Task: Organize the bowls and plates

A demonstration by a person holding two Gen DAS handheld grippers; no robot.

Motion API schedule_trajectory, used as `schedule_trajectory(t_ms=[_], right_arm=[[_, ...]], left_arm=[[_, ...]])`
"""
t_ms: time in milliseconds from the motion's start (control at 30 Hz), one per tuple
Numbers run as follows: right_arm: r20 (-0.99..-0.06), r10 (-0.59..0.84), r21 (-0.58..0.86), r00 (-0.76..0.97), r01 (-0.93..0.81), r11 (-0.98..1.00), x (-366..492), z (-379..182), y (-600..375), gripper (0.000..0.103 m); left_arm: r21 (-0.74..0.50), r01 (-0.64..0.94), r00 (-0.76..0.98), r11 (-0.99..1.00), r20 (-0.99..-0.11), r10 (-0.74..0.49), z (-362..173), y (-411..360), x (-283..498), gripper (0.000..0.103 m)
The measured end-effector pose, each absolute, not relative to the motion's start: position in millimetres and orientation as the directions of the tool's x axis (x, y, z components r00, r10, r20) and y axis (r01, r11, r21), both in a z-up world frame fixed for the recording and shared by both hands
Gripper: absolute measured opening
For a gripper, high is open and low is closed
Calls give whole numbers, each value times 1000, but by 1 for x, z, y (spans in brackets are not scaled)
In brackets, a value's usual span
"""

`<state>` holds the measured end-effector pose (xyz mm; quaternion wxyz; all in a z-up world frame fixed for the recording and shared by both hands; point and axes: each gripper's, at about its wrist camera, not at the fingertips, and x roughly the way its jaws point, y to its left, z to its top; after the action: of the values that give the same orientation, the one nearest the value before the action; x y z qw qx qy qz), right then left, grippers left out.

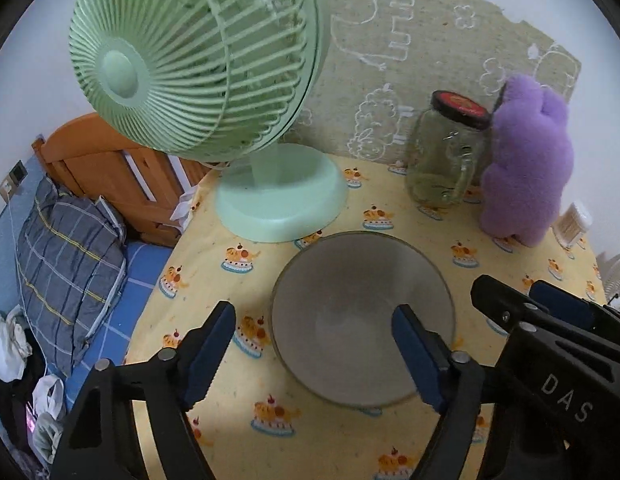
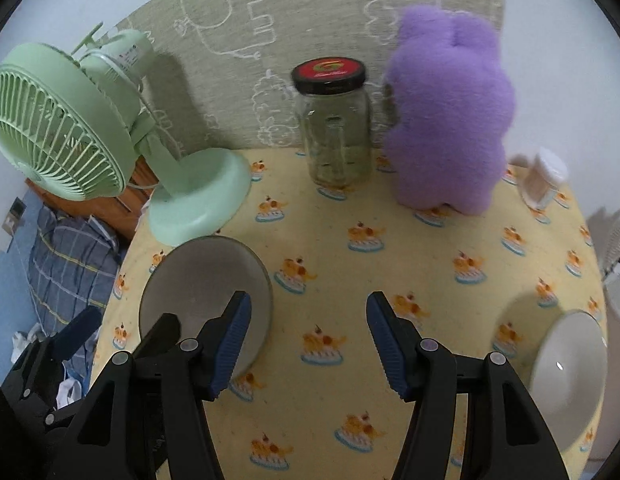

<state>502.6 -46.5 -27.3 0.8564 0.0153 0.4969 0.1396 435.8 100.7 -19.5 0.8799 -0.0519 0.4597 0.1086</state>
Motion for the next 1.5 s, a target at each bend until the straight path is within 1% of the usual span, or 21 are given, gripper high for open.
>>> schedule_trajectory(t_ms=[133, 200, 267, 300, 333, 367, 400, 433, 467, 533, 633, 767, 1067, 1500], right_arm=[[-850, 270, 176, 453, -239, 955, 512, -41, -36, 61], [-856, 268, 173, 443, -245, 954, 516, -49, -30, 53], [-861, 269, 171, 431, -252, 953, 520, -56, -24, 47], [-864, 270, 172, 425, -255, 952, 522, -59, -21, 43], [-866, 275, 176, 417, -259, 950, 524, -62, -18, 41], [-868, 279, 179, 411, -263, 948, 526, -64, -16, 36], [-869, 280, 179, 408, -267, 947, 527, -66, -14, 28], [-870, 283, 180, 403, -273, 945, 528, -68, -11, 24], [-872, 285, 181, 399, -279, 943, 529, -70, -8, 18], [-872, 275, 169, 405, -279, 945, 531, -71, -5, 18], [-870, 274, 165, 411, -281, 945, 532, -69, -4, 18], [-874, 277, 174, 399, -275, 946, 531, -68, -7, 18], [-887, 267, 175, 378, -260, 950, 517, -64, -19, 18], [-899, 234, 177, 370, -182, 967, 459, -53, -60, 18]], left_arm=[[-1, -267, 527, 964, -838, 144, -36, 108, 447, 67], [-2, -283, 512, 959, -846, 149, -44, 110, 452, 64], [6, -289, 505, 957, -849, 158, -52, 112, 456, 55], [11, -291, 500, 957, -851, 161, -55, 113, 457, 52], [13, -292, 494, 956, -854, 163, -58, 114, 458, 47], [17, -296, 487, 955, -857, 166, -61, 116, 460, 41], [17, -299, 482, 954, -860, 166, -63, 117, 461, 40], [16, -299, 478, 954, -863, 164, -65, 118, 462, 37], [15, -297, 476, 955, -864, 162, -67, 119, 462, 34], [12, -285, 477, 958, -865, 153, -69, 118, 464, 30], [25, -298, 477, 954, -862, 171, -70, 117, 465, 29], [40, -301, 460, 953, -869, 181, -70, 116, 466, 29], [16, -279, 437, 960, -888, 142, -66, 106, 454, 29], [4, -209, 430, 978, -898, 95, -56, 72, 407, 29]])
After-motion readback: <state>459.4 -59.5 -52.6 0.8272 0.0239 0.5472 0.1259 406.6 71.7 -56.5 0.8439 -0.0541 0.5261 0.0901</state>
